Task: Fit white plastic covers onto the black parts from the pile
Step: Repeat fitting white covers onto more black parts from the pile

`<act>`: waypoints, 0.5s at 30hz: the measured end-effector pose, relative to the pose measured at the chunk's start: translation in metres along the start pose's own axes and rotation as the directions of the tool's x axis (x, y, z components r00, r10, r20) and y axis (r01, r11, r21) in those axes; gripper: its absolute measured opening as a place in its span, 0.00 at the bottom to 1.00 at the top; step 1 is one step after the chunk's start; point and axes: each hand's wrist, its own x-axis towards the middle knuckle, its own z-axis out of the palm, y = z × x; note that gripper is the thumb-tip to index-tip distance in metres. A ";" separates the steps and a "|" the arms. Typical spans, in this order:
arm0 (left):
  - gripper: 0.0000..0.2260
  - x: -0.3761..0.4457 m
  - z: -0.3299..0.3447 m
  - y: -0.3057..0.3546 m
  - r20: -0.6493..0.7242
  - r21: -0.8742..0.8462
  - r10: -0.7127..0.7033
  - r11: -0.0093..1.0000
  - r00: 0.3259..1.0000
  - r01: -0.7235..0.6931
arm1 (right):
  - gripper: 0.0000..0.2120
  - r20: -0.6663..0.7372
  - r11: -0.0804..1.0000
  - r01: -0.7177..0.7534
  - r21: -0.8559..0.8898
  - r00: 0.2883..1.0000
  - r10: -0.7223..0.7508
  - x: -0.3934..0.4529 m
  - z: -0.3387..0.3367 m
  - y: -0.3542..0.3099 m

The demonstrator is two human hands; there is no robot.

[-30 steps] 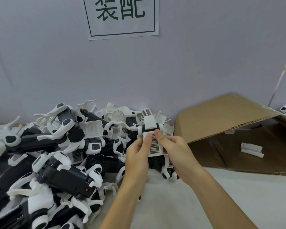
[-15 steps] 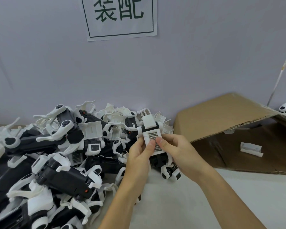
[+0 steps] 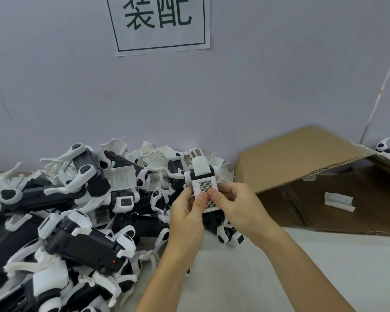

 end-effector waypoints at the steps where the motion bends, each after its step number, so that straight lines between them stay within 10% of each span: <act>1: 0.12 0.000 -0.001 0.001 0.000 -0.014 -0.006 1.000 1.000 0.006 | 0.10 -0.008 1.000 -0.002 -0.004 1.000 0.002 0.001 0.003 0.000; 6: 0.11 0.002 -0.005 0.006 -0.038 0.038 0.004 0.999 0.999 -0.003 | 0.09 -0.041 1.000 0.021 0.005 0.999 -0.020 0.001 0.004 -0.004; 10: 0.06 0.004 -0.004 -0.002 -0.235 0.099 0.004 0.995 0.972 0.020 | 0.10 -0.255 0.947 0.009 -0.321 0.962 -0.096 -0.002 0.010 -0.011; 15: 0.12 0.005 -0.005 0.001 -0.125 -0.068 -0.116 0.992 0.985 0.108 | 0.15 -0.075 0.782 0.173 -0.599 0.960 -0.270 -0.006 0.022 -0.020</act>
